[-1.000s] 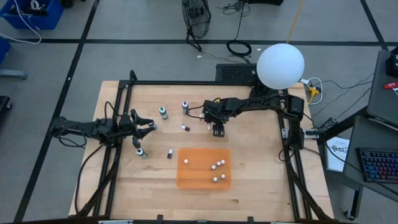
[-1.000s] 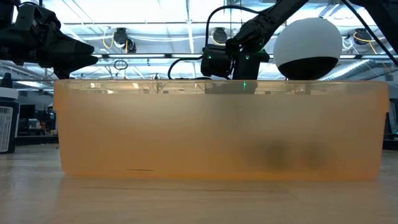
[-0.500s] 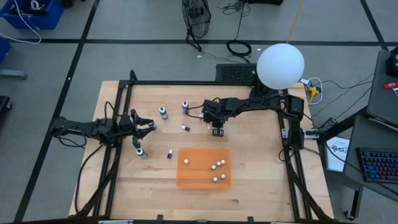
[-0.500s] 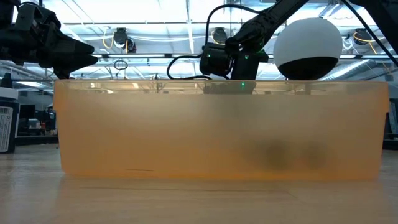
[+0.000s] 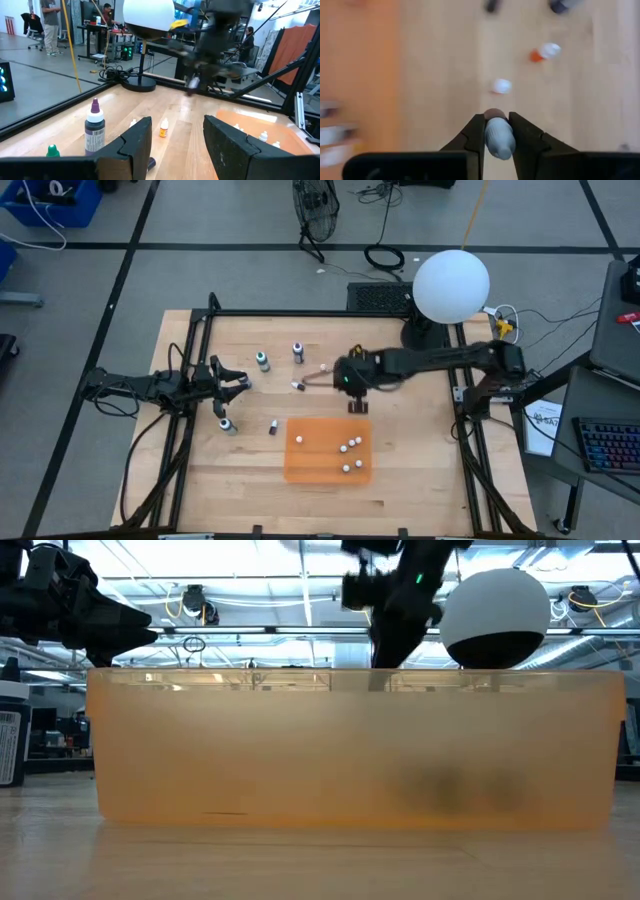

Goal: Pick & Place food coloring
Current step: Put the small brown food coloring bottle into the orange bin

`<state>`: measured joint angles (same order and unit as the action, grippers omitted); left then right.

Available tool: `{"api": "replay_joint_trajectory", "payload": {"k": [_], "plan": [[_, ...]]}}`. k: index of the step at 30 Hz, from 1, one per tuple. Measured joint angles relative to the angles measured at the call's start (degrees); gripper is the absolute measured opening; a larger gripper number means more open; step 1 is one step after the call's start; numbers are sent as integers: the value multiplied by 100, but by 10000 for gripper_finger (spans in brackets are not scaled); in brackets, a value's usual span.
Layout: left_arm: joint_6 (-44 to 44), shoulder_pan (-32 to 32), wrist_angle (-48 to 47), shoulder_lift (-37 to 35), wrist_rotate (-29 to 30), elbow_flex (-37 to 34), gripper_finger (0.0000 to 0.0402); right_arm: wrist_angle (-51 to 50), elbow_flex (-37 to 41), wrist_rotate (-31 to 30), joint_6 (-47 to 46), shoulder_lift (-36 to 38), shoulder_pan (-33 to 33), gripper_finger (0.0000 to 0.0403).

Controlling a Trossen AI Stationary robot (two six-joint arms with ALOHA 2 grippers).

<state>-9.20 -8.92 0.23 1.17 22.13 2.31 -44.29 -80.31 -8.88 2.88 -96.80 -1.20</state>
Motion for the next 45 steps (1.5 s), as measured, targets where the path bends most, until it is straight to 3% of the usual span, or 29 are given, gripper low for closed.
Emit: {"api": "replay_joint_trajectory", "payload": {"k": [7,12,31,41,45], "plan": [[-1,1,-2,0,1,0,182,17,0,1,-774,74,1269,51],[-1,1,-2,0,2,0,182,-36,0,0,-1097,-278,1713,51],[-1,0,-2,0,1,0,182,-274,2,14,-1137,-1160,1684,51],[-1,-1,-2,0,0,0,182,-269,7,306,-1113,-1331,1614,52],[0,-1,-2,0,2,0,182,-271,7,308,-1117,-1331,1614,103]]}}
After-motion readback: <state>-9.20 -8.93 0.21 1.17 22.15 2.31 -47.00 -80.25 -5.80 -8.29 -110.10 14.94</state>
